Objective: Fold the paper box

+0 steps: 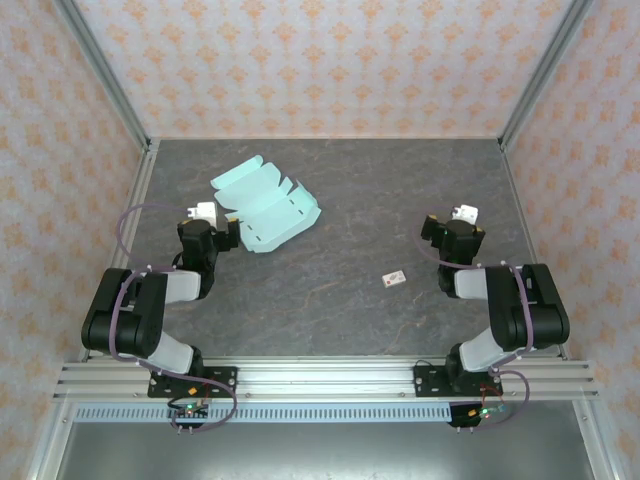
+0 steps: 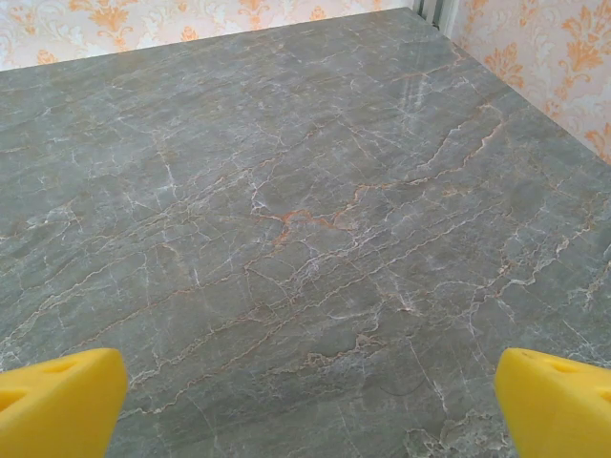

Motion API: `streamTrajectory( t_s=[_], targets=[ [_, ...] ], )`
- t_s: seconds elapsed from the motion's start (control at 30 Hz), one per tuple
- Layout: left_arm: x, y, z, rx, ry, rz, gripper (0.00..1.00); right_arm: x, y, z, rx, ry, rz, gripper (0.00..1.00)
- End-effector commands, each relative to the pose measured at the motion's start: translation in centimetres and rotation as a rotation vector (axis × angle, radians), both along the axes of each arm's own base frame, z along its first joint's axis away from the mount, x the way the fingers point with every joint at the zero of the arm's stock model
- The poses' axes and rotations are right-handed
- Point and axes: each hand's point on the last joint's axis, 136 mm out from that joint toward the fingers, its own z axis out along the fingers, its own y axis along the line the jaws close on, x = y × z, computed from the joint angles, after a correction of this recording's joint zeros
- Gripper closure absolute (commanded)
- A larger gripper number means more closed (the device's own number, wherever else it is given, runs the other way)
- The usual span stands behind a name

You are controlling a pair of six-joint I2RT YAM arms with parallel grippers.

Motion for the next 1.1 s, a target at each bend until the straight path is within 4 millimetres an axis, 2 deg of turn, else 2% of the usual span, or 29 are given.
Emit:
streamTrajectory(
  t_s=[0.0, 0.87, 0.93, 1.07],
  targets=[
    [0.3, 0.0, 0.6, 0.004, -0.015, 0.006, 0.0, 0.3, 0.0, 0.6, 0.015, -0.02, -0.003, 0.01],
    [0.3, 0.2, 0.6, -0.008, -0.016, 0.01, 0.0, 0.3, 0.0, 0.6, 0.015, -0.021, -0.003, 0.01],
    [0.4, 0.4, 1.1, -0.007, -0.004, 0.02, 0.0, 0.4, 0.0, 1.4, 0.01, -0.033, -0.007, 0.01],
    [-0.4, 2.2, 3.9, -0.023, 0.052, 0.154, 0.0, -1.2, -1.2, 5.1, -0.025, -0.067, -0.107, 0.01]
  ],
)
